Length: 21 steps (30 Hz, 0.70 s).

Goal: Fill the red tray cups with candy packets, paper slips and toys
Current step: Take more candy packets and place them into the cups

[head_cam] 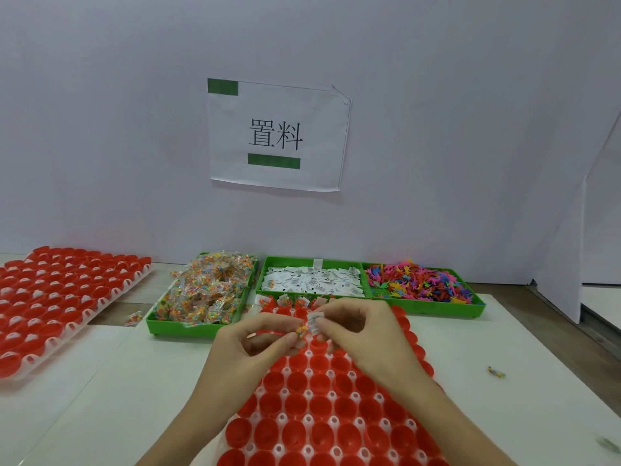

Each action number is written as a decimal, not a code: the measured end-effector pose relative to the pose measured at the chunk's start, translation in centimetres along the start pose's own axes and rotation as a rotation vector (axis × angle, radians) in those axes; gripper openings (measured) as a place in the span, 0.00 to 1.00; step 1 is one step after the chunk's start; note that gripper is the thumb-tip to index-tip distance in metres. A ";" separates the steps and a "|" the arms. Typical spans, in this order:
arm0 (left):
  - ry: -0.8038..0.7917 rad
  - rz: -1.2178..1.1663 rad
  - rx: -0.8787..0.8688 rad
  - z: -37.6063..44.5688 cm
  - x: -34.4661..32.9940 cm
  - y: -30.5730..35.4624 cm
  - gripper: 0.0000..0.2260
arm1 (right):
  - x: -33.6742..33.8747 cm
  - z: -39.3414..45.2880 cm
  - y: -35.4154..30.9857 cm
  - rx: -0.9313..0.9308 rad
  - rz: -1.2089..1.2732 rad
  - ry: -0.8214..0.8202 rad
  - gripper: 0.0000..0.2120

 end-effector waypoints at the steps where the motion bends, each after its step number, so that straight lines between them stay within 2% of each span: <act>1: -0.018 0.006 0.001 -0.1 -0.2 0.0 0.07 | -0.2 -0.5 -0.2 0.014 -0.035 0.031 0.04; 6: -0.015 0.084 -0.044 -0.4 -0.4 0.3 0.14 | -1.1 -1.8 -0.4 0.003 -0.004 0.020 0.03; 10: -0.018 0.008 0.007 -0.5 -0.6 0.0 0.07 | -1.0 -2.0 -0.5 -0.033 0.097 0.006 0.03; 15: 0.060 -0.068 0.073 -0.6 0.1 -0.6 0.03 | -1.2 -2.6 -0.2 -0.101 0.202 -0.021 0.06; 21: 0.046 0.078 0.031 -0.9 -0.1 0.0 0.02 | -1.2 -3.2 -0.2 -0.124 0.146 -0.012 0.06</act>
Point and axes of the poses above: each hand's wrist, its own z-axis towards the middle knuckle, its own x-axis out of the back of the hand, y = z × x, the point moved 8 cm from there along z, towards the middle knuckle, and after that the axes turned 13 degrees about x, right-handed, at the moved point
